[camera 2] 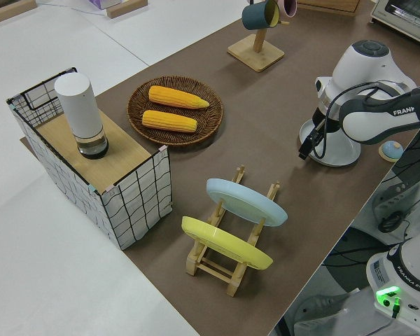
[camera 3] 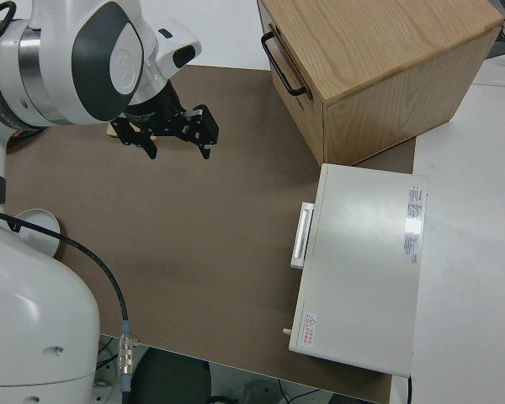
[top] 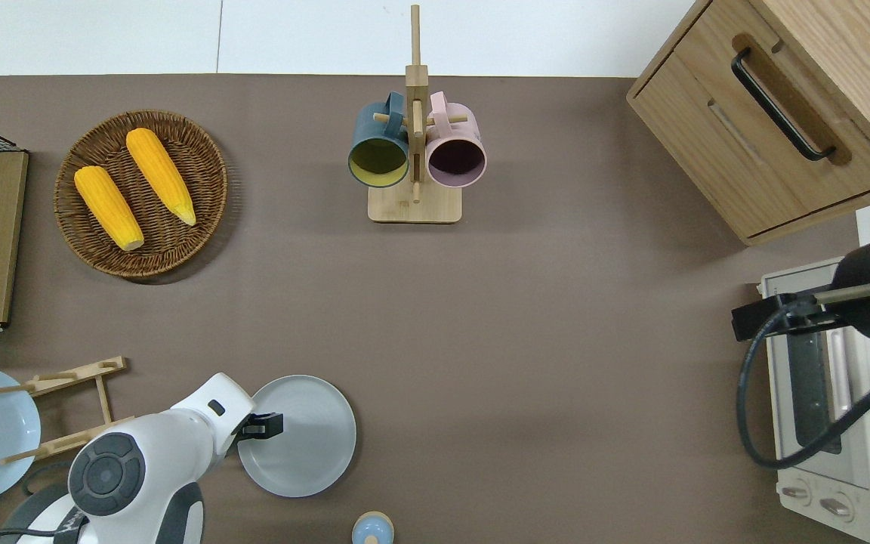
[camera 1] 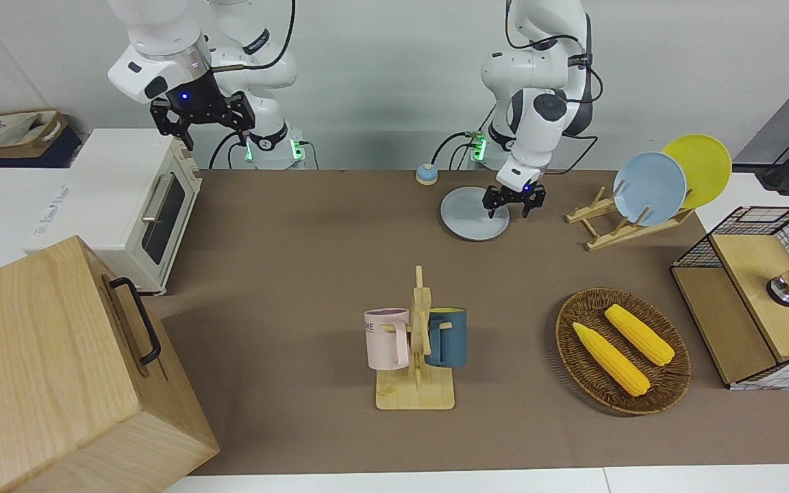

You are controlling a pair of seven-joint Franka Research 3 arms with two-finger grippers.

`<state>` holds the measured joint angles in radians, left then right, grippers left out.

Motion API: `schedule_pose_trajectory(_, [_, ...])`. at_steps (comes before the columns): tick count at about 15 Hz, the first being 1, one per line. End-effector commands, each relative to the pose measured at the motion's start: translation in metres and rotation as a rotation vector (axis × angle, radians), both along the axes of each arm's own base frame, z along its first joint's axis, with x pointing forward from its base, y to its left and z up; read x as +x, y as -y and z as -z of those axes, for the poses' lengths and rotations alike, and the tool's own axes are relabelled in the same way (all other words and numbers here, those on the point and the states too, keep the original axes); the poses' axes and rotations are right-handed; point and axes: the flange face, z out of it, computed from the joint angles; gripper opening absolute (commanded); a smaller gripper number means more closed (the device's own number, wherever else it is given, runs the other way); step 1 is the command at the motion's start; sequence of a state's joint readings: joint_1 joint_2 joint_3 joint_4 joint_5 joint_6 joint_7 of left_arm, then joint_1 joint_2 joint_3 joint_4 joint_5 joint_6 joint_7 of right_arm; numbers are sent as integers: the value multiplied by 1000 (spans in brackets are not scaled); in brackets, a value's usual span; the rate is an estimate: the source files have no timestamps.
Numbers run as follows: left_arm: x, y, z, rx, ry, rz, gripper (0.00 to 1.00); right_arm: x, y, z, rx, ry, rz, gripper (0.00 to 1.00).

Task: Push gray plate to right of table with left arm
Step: 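Lower the left gripper against the gray plate's rim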

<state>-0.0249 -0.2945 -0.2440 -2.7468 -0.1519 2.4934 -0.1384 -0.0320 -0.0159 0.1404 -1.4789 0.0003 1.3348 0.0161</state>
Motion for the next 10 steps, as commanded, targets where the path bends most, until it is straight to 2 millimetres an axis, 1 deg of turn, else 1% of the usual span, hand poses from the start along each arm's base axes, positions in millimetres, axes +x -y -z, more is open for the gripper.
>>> schedule_pose_trajectory(1, [-4,3,7,-12,9,-10,912,-3,2,-4,1,-4,17,983])
schedule_pose_trajectory(2, [-4,3,9,-12,5,-10,854,-3,2,-4,2,-4,15,983])
schedule_pose_trajectory(6, [-3,0,9,-12,4,-19,396,-3,1,-4,1,-4,15,983])
schedule_pose_trajectory(7, [-3,0,9,-12,5,-19,250,-3,1,-4,2,-4,14,983])
schedule_pose_trajectory(8, [-3,0,9,-12,5,-17,124,-3,1,-4,1,-4,15,983])
schedule_pose_trajectory(9, [-3,0,10,-12,3,-13,25,-3,2,-4,2,-4,15,983])
schedule_pose_trajectory(10, [-2,-1,10,-12,3,-13,0,-3,2,-4,1,-4,17,983])
